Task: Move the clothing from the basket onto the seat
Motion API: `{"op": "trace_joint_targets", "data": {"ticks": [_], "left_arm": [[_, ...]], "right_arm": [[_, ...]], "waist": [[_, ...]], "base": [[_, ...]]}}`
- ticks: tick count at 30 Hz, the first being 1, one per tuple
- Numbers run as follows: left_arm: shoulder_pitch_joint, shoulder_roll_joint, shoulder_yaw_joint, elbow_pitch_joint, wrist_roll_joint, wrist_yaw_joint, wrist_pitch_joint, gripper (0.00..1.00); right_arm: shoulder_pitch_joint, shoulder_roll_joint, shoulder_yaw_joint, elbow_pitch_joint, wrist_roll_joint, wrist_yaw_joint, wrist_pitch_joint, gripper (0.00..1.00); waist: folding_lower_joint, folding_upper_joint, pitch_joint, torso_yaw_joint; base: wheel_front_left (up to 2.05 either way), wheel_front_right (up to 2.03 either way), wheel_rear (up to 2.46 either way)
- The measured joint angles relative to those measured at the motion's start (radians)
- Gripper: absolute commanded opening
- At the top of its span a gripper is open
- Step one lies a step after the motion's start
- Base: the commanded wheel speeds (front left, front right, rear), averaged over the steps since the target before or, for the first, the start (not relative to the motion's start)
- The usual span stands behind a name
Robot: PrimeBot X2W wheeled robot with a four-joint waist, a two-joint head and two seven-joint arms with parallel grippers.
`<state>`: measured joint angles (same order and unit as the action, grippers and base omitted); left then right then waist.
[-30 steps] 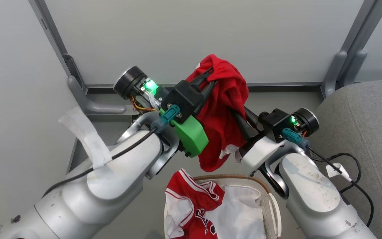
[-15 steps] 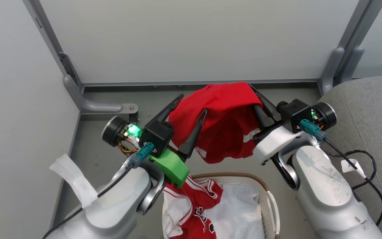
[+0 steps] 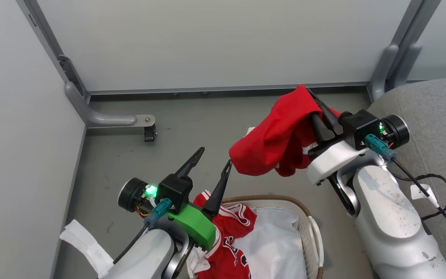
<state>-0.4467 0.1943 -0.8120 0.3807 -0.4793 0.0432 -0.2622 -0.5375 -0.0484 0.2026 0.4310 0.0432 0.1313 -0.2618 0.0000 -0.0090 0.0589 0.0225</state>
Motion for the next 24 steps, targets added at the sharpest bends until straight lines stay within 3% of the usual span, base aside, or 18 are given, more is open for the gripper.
{"op": "trace_joint_targets", "data": {"ticks": [12,24], "left_arm": [[0.063,-0.059,0.120,-0.002,0.108,-0.052,-0.002,1.00],[0.066,-0.092,0.173,0.006,0.200,-0.108,-0.002,1.00]], "right_arm": [[0.005,0.000,-0.048,-0.033,-0.027,0.000,0.000,0.00],[0.045,-0.001,-0.142,-0.067,-0.045,0.000,0.000,0.00]], "waist": [[0.0000,0.0000,0.032,-0.090],[0.0000,0.0000,0.091,-0.290]], "base": [[0.00,0.00,0.00],[0.00,0.00,0.00]]}}
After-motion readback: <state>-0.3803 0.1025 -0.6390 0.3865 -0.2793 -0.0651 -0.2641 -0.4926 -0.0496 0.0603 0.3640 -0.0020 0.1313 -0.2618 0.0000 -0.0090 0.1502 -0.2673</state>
